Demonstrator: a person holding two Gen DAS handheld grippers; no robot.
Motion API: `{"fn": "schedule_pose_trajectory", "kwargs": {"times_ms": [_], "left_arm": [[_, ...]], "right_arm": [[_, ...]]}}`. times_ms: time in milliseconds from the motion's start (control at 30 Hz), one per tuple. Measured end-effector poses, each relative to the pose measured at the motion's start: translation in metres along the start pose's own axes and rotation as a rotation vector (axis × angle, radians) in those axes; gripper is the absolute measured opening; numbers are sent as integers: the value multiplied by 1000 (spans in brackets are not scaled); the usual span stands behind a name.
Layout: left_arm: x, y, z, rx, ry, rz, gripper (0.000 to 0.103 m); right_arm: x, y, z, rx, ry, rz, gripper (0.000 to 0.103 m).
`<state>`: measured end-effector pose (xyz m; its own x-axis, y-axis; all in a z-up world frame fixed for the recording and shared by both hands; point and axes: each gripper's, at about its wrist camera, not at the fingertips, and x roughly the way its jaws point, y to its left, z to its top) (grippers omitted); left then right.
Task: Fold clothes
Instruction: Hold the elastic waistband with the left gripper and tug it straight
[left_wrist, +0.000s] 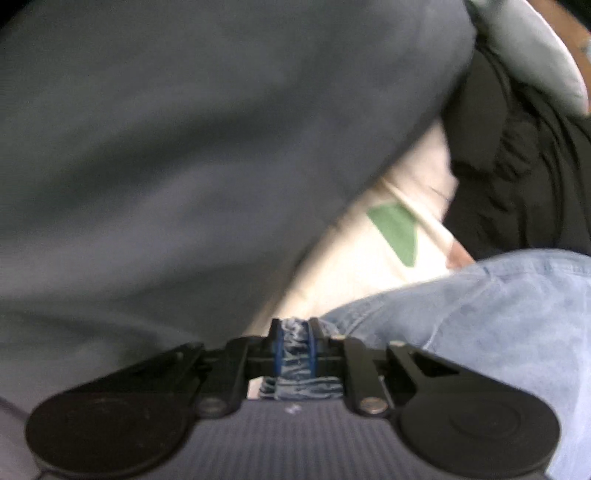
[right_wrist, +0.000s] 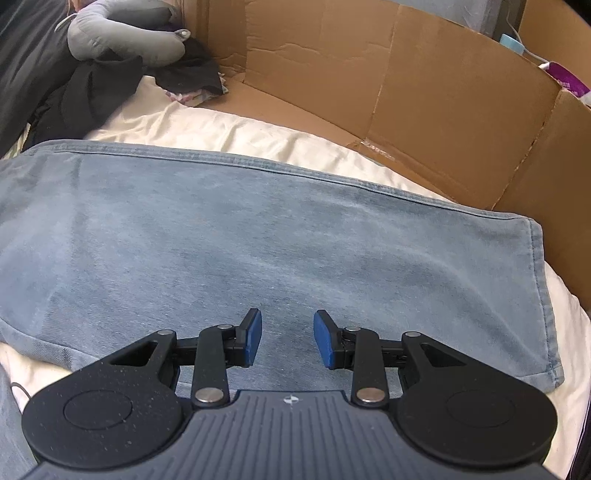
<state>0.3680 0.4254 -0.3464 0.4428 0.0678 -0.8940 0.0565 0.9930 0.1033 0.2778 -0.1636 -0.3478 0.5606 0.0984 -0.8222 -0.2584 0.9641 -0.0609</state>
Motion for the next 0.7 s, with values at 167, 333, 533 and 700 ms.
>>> {"fn": "schedule_pose_trajectory", "kwargs": {"times_ms": [167,333,533,700], "left_arm": [[1,1,3,-6,9,-13,14],[-1,19,6,-108,59,-101,18],[0,39,20,-192,126,-171,25],[-6,38,9,-146,152,-152,35]], "right_arm": [[2,-3,-2,13,5,0,38],[2,-3,-2,7,1,0,38],[4,-5,-5,15,7,-4,38],[4,-1,-7,3,7,0,38]]}}
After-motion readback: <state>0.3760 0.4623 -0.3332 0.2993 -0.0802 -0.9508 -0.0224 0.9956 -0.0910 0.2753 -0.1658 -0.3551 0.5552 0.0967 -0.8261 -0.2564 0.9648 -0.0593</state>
